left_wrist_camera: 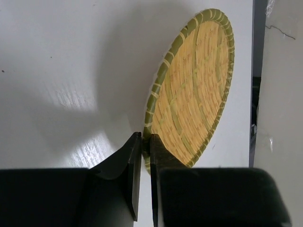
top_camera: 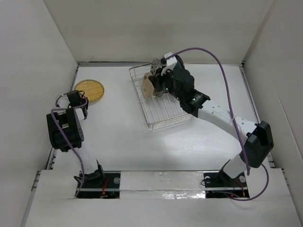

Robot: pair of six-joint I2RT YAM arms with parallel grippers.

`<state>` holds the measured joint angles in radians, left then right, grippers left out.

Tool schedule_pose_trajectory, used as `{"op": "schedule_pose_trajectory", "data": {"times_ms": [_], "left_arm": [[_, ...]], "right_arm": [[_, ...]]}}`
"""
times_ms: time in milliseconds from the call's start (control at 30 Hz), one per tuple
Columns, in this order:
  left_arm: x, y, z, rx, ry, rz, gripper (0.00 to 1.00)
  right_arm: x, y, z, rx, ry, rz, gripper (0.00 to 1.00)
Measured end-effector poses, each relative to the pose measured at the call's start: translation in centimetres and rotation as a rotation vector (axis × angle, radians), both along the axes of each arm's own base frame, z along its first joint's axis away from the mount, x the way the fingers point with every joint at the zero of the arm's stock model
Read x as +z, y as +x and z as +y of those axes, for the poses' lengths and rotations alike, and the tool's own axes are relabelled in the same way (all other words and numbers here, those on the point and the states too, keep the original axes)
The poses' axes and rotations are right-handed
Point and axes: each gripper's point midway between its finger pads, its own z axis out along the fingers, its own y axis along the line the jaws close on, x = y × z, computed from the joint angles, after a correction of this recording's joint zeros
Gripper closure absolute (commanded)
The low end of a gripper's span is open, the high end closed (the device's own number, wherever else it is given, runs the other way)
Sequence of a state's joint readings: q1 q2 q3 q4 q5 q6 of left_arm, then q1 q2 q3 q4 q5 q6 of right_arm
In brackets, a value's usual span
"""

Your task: Load the plates into the dish rack

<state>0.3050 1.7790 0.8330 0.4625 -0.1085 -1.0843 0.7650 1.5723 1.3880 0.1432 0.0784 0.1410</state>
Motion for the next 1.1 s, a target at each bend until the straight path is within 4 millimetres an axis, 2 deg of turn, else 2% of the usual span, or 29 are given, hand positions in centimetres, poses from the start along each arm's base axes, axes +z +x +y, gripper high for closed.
{"op": "schedule_pose_trajectory", "data": {"times_ms": [167,233,267,300,467,633,767,833,1000,1100], "left_arm": [[0.2,-0.4,-0.2,-0.017,0.025,-0.012,1.00],[0.6,-1.2,-0.5,-0.028,0.037,-0.021,1.00],[0.9,-1.7,-0.7,-0.033,0.043,-0.025,1.00],[1.3,-2.0,-0.8,-0.040,0.050,-0.034,1.00],[4.8,-3.1,-1.8,-0.070,0.074,-0.133,1.00],[7.6,-3.9,-4.1,-0.139,0.072,-0.219,1.00],[10.0,-5.1,-6.2,-0.201,0.070,-0.295,1.00],[11.3,-5.7,-6.8,-0.220,0.074,-0.332,1.00],[15.4,-7.4,-8.7,-0.307,0.089,-0.453,1.00],[17.8,-8.5,-10.6,-0.403,0.100,-0.519,1.00]], "right_arm": [[0.1,-0.2,-0.1,0.003,0.013,0.003,0.93],[0.1,-0.3,0.0,0.008,0.018,0.007,0.88],[0.1,-0.3,0.1,0.013,0.021,0.009,0.84],[0.2,-0.4,0.1,0.019,0.023,0.011,0.76],[0.7,-1.2,1.0,0.084,0.061,0.017,0.59],[0.7,-2.2,2.7,0.186,0.096,0.035,0.41],[-1.2,-2.2,4.3,0.248,0.099,0.085,0.32],[-2.6,-2.2,5.1,0.268,0.097,0.127,0.24],[-5.6,-1.7,6.4,0.301,0.088,0.204,0.12],[-6.3,-1.3,6.8,0.308,0.090,0.226,0.05]]}}
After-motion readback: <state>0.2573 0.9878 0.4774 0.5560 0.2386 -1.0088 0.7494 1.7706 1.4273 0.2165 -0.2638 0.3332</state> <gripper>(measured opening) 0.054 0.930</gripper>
